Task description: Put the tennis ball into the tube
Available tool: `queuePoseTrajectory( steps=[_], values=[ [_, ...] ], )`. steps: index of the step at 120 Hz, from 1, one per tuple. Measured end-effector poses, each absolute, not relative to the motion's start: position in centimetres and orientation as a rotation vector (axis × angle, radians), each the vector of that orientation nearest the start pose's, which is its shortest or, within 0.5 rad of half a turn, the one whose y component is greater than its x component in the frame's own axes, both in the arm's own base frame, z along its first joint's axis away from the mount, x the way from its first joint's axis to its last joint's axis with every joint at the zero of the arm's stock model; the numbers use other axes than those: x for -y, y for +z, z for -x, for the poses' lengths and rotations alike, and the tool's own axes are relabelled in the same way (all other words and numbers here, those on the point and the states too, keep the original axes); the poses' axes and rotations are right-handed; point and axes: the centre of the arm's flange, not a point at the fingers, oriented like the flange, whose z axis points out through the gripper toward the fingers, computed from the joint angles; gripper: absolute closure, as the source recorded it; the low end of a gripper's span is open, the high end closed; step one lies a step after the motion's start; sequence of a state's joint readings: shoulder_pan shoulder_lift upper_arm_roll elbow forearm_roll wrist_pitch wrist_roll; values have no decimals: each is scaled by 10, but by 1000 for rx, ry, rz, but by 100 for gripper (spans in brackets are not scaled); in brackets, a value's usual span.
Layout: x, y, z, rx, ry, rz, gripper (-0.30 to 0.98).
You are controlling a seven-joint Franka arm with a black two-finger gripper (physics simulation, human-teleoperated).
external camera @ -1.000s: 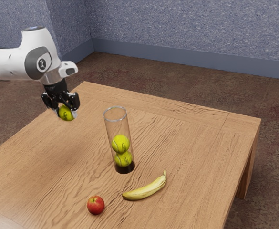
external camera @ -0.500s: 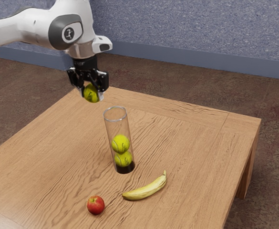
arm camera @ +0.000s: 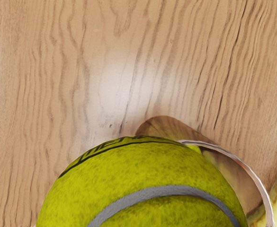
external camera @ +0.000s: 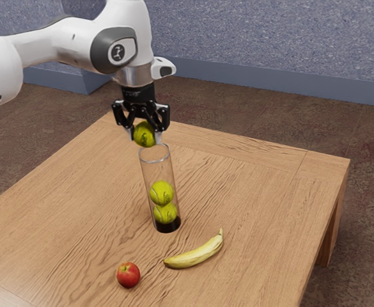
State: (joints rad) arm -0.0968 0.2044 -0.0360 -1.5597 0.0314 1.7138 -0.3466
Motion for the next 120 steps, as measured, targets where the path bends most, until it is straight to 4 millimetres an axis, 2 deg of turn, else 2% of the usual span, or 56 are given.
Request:
queuePoseTrajectory(
  steps=[16,52,69,88,98,111,120],
  values=[
    [86,523,-611,372,69,3093,29],
    [90,514,-611,488,85,3094,28],
    [92,513,-610,538,99,3110,15],
    [91,514,-606,573,90,3110,7],
    [80,533,-600,610,45,3109,5],
    [66,589,-576,602,-84,3111,3],
    [59,616,-561,558,-146,3090,2]
  ],
)
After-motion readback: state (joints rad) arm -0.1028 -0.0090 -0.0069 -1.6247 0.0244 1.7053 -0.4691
